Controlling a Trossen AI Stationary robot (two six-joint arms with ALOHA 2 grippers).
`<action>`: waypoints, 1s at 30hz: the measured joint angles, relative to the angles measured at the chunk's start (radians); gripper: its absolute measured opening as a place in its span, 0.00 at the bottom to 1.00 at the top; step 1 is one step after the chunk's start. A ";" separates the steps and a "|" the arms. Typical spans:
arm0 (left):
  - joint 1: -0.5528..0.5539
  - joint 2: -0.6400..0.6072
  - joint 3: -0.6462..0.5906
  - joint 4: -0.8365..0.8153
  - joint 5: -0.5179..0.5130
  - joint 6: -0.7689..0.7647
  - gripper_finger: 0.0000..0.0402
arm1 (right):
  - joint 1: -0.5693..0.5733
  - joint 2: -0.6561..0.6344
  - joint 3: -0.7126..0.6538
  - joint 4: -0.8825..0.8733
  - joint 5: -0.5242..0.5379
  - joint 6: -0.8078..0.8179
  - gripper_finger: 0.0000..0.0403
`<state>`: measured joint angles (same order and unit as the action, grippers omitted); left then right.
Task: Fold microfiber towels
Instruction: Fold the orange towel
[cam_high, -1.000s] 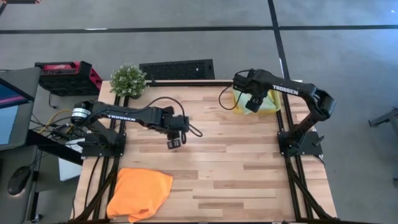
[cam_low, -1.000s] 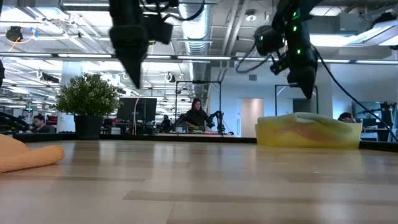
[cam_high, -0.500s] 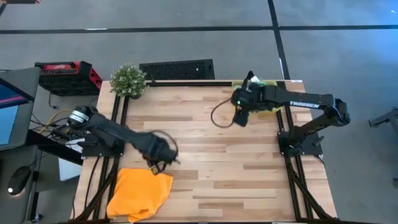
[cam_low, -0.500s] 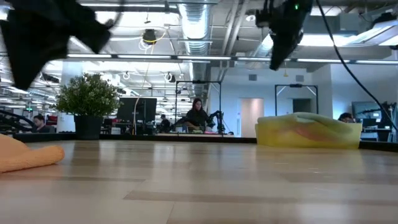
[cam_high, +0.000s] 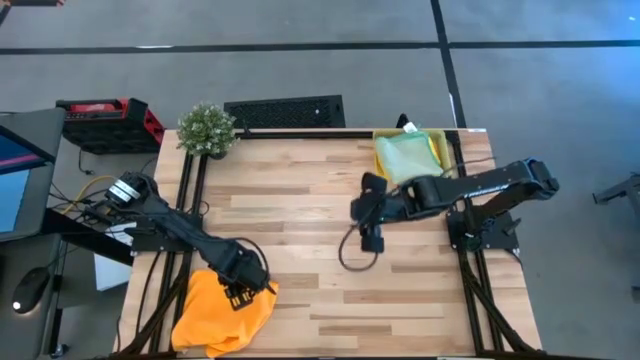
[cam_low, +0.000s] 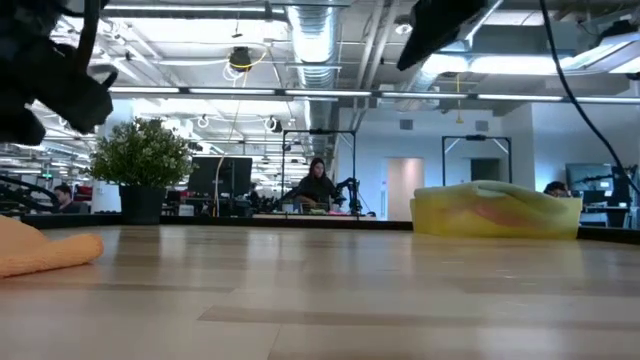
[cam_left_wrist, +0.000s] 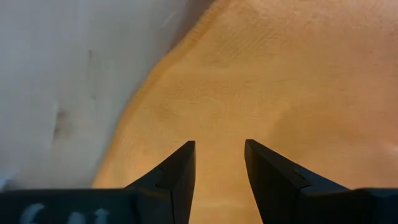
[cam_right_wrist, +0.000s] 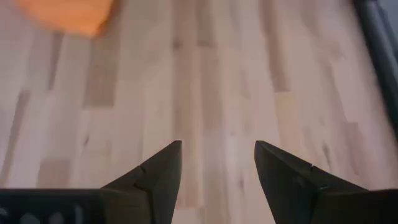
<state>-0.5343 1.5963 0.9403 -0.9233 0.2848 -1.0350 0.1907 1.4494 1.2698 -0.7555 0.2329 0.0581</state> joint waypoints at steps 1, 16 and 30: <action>0.000 0.000 -0.012 0.014 -0.001 0.006 0.33 | 0.015 0.001 -0.003 -0.005 -0.001 -0.008 0.56; 0.034 0.021 -0.132 0.222 -0.144 0.204 0.33 | 0.049 0.030 -0.002 0.123 0.001 0.020 0.56; 0.322 0.030 -0.125 0.374 -0.626 0.654 0.33 | 0.043 0.030 -0.002 0.133 0.002 0.021 0.56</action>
<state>-0.2121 1.6260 0.8150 -0.5496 -0.3414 -0.3806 0.2333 1.4792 1.2678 -0.6223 0.2352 0.0792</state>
